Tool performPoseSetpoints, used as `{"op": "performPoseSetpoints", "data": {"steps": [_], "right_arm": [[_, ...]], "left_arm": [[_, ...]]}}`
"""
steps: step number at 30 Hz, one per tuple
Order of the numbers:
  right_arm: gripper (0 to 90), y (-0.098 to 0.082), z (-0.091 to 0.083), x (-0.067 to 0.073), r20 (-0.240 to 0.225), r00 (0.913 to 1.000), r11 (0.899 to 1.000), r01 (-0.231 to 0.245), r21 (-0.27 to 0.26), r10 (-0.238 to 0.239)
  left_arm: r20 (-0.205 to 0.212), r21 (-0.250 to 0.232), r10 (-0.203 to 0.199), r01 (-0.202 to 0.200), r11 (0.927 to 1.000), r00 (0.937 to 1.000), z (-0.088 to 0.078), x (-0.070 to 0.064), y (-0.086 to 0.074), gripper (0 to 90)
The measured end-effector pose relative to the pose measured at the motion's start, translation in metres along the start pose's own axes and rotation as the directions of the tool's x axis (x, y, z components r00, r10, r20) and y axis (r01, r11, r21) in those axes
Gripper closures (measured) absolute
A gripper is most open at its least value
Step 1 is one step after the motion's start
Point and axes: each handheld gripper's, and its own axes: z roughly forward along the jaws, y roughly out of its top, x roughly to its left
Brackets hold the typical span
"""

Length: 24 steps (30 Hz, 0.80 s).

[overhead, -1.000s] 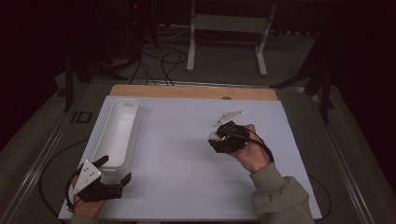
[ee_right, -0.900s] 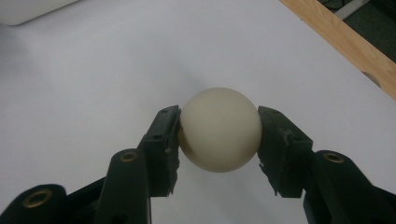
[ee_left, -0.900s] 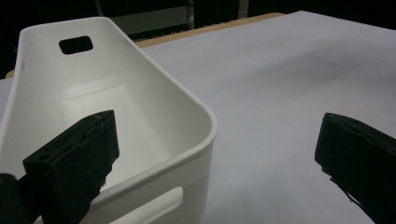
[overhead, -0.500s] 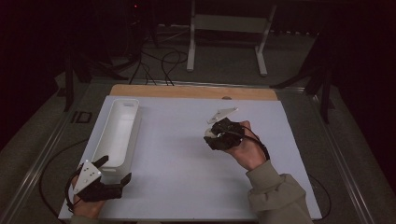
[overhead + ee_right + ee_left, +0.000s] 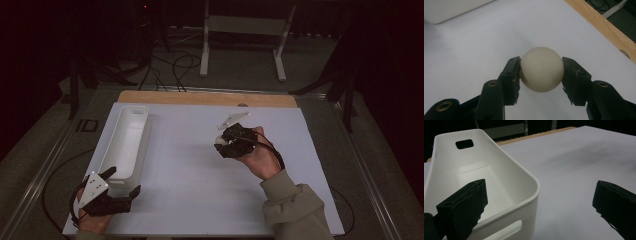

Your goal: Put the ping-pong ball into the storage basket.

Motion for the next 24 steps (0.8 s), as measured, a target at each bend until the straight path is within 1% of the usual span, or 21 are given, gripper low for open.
{"op": "performPoseSetpoints", "data": {"steps": [19, 24], "right_arm": [[50.9, 0.015, 0.009, 0.007, -0.017, 0.9997, 1.0, 0.016, -0.004, -0.017], [50.9, 0.021, 0.011, 0.01, -0.022, 0.9993, 1.0, 0.028, -0.006, -0.028]], "left_arm": [[0.001, 0.0, 0.001, -0.001, 1.0, 1.0, 0.0, 0.0, 0.0, 0.2], [0.002, -0.001, 0.001, -0.001, 1.0, 1.0, 0.0, 0.0, 0.0, 0.2]]}}
